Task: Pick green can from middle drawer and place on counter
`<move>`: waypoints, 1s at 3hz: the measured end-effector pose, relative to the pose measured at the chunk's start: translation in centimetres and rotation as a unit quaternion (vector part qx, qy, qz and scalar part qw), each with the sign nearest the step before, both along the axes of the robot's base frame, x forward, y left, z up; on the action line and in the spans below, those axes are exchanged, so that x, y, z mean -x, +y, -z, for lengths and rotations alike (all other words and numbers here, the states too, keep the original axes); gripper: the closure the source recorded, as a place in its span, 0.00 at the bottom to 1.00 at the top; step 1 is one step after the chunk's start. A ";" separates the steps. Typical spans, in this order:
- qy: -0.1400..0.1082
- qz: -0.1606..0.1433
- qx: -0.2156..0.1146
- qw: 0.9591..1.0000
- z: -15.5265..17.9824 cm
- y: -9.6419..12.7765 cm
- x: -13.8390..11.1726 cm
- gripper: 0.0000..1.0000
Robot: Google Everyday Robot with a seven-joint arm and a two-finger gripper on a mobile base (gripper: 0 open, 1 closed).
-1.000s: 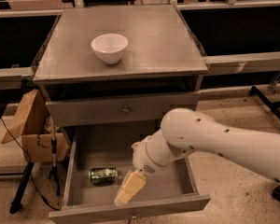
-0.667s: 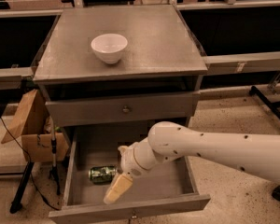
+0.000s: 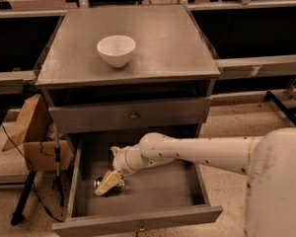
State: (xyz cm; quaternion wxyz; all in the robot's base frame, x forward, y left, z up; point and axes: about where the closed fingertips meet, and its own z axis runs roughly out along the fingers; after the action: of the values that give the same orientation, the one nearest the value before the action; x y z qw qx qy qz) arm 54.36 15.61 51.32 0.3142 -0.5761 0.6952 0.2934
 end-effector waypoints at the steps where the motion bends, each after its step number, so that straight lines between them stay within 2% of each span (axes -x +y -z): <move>1: 0.032 -0.003 -0.002 0.999 6.8 1.6 -1.4 0.00; 2: 0.062 0.009 0.000 0.998 12.4 1.6 -2.0 0.00; 3: 0.079 0.030 0.012 0.996 16.0 1.1 -2.1 0.18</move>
Offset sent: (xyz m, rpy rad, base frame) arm 0.0283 0.0081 -0.1940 -0.0090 0.1972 -0.0632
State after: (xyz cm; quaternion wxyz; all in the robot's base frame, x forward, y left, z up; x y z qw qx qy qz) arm 56.49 16.75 35.34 0.2606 -0.5335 0.7383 0.3200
